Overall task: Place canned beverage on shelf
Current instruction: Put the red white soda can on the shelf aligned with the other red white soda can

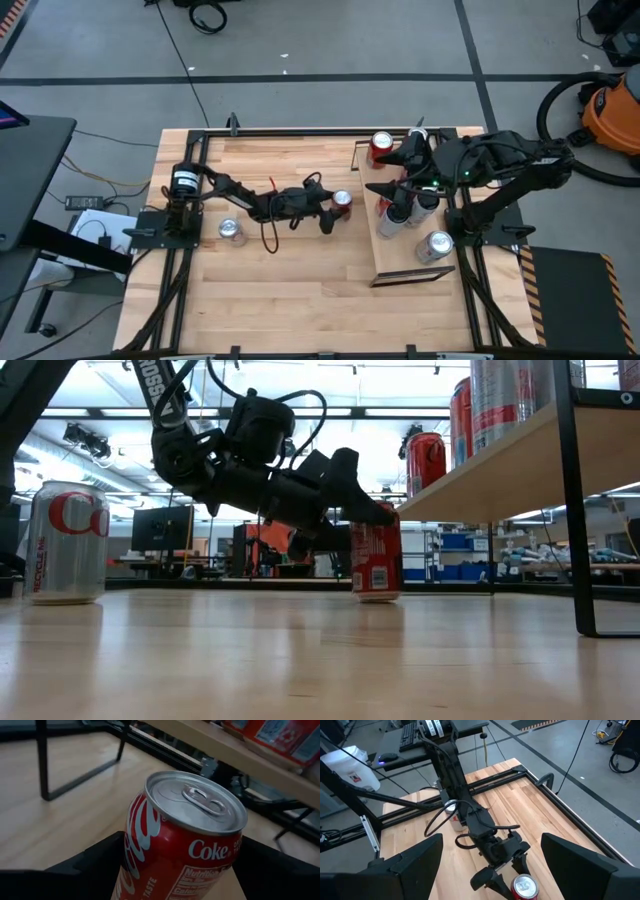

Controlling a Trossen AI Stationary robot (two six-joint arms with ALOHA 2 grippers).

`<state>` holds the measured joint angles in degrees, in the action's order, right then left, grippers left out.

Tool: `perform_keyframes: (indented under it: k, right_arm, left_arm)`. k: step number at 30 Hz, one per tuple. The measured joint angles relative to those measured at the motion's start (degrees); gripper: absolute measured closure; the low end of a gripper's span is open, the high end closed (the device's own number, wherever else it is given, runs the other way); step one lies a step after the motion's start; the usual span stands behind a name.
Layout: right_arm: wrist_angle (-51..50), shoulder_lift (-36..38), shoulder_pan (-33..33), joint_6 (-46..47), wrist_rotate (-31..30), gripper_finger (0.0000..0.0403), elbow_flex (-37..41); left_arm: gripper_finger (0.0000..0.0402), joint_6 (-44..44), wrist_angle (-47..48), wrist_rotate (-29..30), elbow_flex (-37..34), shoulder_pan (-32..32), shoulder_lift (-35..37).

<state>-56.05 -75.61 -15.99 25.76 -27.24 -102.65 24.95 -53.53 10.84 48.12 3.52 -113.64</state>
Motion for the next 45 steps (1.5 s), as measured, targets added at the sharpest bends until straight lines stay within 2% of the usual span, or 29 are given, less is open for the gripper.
perform_keyframes:
  k: [7, 11, 15, 21, 24, 29, 32, 40, 45]
  right_arm:
    - [0.32, 1.69, 0.00, -0.19, -0.25, 0.0055, -0.44]
    - [0.11, 2.71, -0.23, 1.43, 0.47, 0.0055, -0.44]
    - [0.08, 3.59, -1.35, 1.01, -0.30, 0.0055, -0.46]
    - [-0.90, 3.83, -1.51, -0.35, -0.74, 0.0055, -0.46]
    - [-0.89, 3.85, -1.53, -1.22, -0.77, 0.0055, -0.46]
    - [0.84, 3.82, -1.53, -2.71, -1.43, 0.0055, -0.46]
    - [2.11, 3.82, -1.90, -4.25, -1.62, 0.0055, -0.46]
    - [3.89, 3.82, -2.12, -6.40, -1.71, 0.0055, -0.48]
    - [3.80, 3.82, -2.34, -6.49, -1.71, 0.0055, -0.48]
  left_arm:
    - [0.0076, -0.11, 4.13, -5.58, 1.22, 1.91, 5.60]
    - [0.0077, -1.63, 11.20, -6.18, 4.05, 3.25, 11.01]
    - [0.0077, -5.68, 21.51, -6.61, 11.28, 3.52, 14.20]
    - [0.0076, -11.97, 40.32, -7.37, 26.45, 4.10, 13.54]
    - [0.0076, -13.60, 46.88, -7.07, 30.86, 5.20, 13.14]
    - [0.0075, -12.76, 44.82, -7.25, 32.85, 7.02, 11.75]
    - [0.0075, -10.90, 42.51, -9.61, 32.87, 7.73, 10.25]
    - [0.0075, -9.07, 33.85, -10.37, 32.81, 7.12, 6.35]
    - [0.0075, -8.51, 33.11, -9.55, 32.76, 6.22, 5.27]
